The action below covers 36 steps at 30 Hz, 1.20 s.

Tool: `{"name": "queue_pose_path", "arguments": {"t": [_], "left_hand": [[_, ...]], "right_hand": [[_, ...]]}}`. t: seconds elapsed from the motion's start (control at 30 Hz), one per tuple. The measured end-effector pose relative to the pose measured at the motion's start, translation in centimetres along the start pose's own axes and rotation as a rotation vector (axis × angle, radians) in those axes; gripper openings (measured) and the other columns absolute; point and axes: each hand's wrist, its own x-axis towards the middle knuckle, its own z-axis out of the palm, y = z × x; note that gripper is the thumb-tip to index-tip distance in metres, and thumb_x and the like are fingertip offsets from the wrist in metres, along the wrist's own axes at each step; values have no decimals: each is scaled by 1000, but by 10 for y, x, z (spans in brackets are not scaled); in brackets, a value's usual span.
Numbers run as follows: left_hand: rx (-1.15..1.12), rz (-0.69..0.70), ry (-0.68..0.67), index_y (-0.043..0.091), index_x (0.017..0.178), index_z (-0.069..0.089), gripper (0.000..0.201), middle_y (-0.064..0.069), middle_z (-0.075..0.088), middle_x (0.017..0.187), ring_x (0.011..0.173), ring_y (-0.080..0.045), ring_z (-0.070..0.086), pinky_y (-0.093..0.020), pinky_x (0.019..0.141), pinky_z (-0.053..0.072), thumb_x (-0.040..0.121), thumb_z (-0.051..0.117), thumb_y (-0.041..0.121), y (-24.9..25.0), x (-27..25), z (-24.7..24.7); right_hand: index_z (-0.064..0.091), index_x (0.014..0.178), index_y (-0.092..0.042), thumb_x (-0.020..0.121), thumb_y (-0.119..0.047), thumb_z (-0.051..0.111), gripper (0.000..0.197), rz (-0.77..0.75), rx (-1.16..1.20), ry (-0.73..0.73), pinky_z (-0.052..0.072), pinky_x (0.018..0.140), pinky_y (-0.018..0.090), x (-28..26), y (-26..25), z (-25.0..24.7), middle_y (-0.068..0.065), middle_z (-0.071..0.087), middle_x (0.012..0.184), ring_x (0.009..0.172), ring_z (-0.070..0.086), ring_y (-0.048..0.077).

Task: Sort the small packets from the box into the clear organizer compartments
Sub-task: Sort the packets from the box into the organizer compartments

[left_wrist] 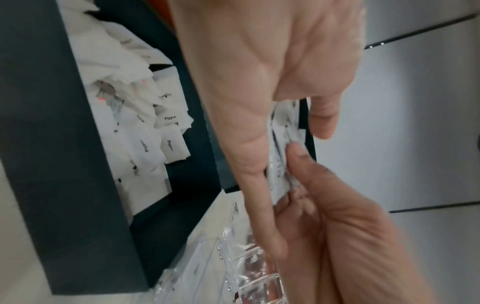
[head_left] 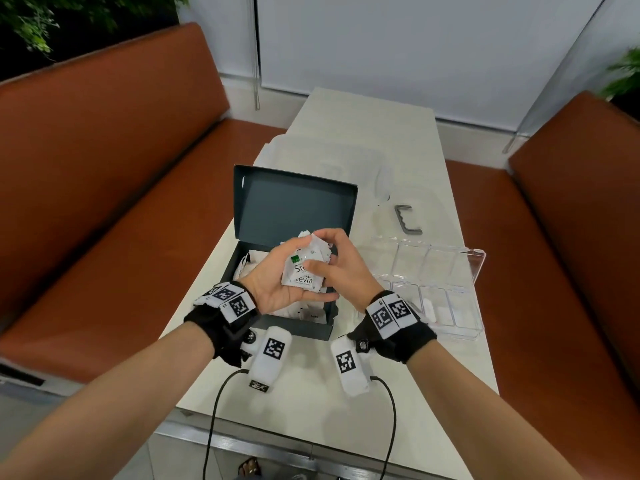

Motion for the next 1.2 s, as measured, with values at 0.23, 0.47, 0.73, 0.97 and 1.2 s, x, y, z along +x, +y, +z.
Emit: {"name": "queue_pose_path", "arguments": {"t": [0.23, 0.47, 0.73, 0.97, 1.2], "left_hand": [[-1, 44, 48, 8, 122, 62, 29, -18, 68, 117, 101, -29, 70, -42, 74, 59, 101, 43, 14, -6, 8, 12], [179, 191, 177, 8, 121, 62, 30, -16, 70, 100, 85, -23, 71, -34, 68, 60, 91, 63, 4, -20, 35, 44], [319, 231, 167, 12, 107, 65, 22, -14, 74, 90, 76, -30, 74, -33, 64, 60, 87, 70, 6, -53, 69, 97], [346, 270, 206, 12, 103, 67, 20, -8, 74, 84, 69, -22, 71, -31, 60, 58, 84, 74, 10, -84, 95, 137], [324, 230, 251, 11, 102, 68, 17, -11, 75, 88, 77, -31, 74, -36, 65, 61, 86, 72, 14, -96, 93, 132]], "right_hand": [[56, 122, -18, 74, -22, 82, 55, -18, -316, 157, 49, 87, 21, 1, 4, -22, -1, 40, 115, 92, 52, 1], [66, 95, -16, 73, -28, 82, 30, 129, -165, 360, 54, 78, 31, -20, 17, -62, -2, 67, 85, 84, 65, 16], [67, 92, -11, 85, -16, 69, 9, 188, -56, 426, 54, 68, 30, -47, 12, -139, 4, 71, 83, 68, 67, 13], [61, 98, -4, 86, -14, 70, 18, 252, 80, 363, 51, 73, 30, -73, 20, -174, 11, 70, 86, 78, 68, 20], [60, 99, -6, 86, -2, 66, 15, 283, 202, 425, 54, 64, 27, -74, 26, -201, 9, 68, 79, 66, 66, 18]]}}
